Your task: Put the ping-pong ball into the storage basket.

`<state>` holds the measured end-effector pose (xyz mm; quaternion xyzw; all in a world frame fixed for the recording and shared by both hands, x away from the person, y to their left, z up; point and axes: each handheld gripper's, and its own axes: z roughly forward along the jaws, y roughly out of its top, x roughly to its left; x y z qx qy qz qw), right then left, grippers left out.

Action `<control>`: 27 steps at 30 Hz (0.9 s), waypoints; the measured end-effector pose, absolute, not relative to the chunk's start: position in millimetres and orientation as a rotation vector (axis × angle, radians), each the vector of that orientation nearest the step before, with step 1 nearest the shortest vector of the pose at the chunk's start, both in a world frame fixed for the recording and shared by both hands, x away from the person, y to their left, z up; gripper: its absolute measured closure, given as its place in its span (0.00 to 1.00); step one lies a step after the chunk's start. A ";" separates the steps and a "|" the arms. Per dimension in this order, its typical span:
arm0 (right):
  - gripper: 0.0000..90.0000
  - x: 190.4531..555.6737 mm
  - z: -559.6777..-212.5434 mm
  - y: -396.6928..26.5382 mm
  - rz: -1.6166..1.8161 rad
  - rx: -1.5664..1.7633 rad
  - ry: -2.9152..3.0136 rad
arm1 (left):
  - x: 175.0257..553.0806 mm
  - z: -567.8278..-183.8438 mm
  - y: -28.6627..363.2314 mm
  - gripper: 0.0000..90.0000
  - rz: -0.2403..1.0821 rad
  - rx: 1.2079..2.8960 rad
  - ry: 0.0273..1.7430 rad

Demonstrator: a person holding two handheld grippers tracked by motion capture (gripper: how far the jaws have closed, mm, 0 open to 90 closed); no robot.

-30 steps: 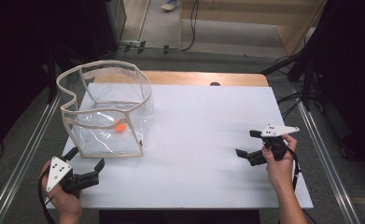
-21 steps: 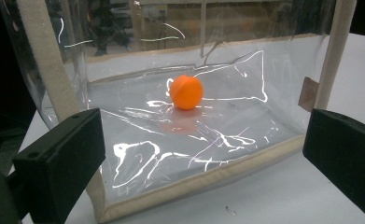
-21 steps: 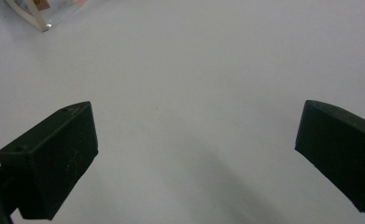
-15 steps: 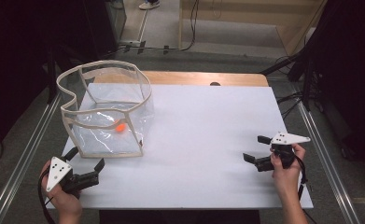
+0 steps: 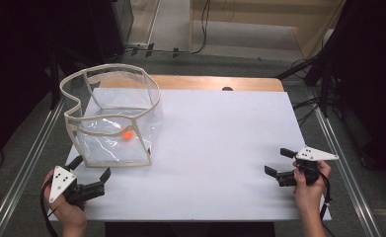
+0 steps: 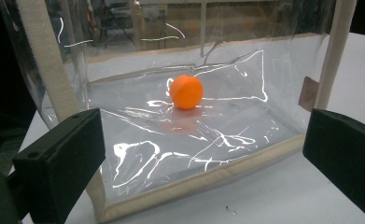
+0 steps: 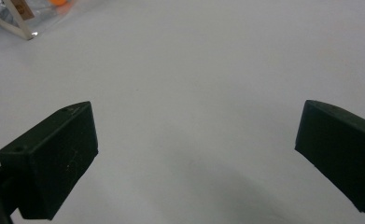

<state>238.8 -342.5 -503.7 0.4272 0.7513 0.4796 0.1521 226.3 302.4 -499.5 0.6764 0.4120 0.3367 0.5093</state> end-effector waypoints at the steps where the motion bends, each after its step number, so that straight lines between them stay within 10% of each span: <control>1: 0.00 236.5 -505.1 -345.3 1.378 1.232 2.142 | 226.4 -499.6 302.5 0.00 0.810 1.628 0.991; 27: 0.00 216.8 -514.6 -363.1 1.437 1.284 1.993 | 227.1 -499.5 302.7 0.00 0.805 1.623 0.993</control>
